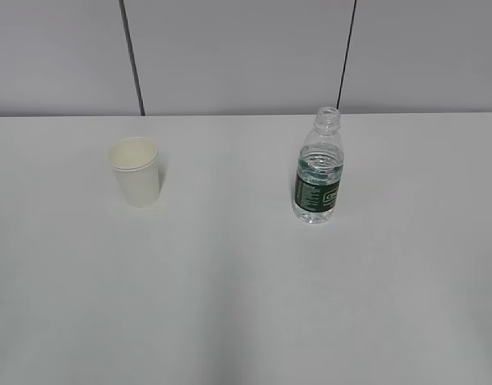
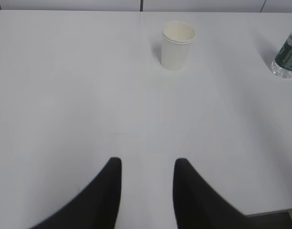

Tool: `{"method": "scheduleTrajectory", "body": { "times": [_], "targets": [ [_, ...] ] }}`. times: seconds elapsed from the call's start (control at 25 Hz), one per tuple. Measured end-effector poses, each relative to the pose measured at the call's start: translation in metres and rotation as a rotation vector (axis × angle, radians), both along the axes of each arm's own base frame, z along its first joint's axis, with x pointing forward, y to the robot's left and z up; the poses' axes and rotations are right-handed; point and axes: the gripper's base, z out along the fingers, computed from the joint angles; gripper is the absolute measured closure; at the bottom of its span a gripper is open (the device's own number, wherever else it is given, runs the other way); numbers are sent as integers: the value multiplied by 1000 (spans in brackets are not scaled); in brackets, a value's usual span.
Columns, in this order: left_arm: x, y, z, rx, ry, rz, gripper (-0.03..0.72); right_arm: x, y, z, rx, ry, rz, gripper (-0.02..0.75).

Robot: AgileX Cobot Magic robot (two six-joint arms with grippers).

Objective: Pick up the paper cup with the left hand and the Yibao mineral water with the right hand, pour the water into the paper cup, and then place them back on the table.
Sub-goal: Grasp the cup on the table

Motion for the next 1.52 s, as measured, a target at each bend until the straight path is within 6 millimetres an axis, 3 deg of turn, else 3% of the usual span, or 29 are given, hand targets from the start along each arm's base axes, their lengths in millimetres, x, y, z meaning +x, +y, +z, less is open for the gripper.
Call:
{"method": "scheduleTrajectory", "body": {
  "times": [0.52, 0.8, 0.92, 1.16, 1.52],
  "targets": [
    [-1, 0, 2, -7, -11, -4, 411, 0, 0, 0, 0, 0, 0, 227],
    [2, -2, 19, -39, -174, -12, 396, 0, -2, 3, -22, -27, -16, 227],
    [7, -2, 27, -49, -254, -12, 336, 3, -2, 12, -17, -121, -17, 227],
    [36, -5, 40, -51, -265, -8, 247, 15, -1, 28, -21, -313, -15, 227],
    [86, -10, 48, -36, -260, -1, 244, 72, 7, 42, -90, -354, 9, 227]
  ]
}}
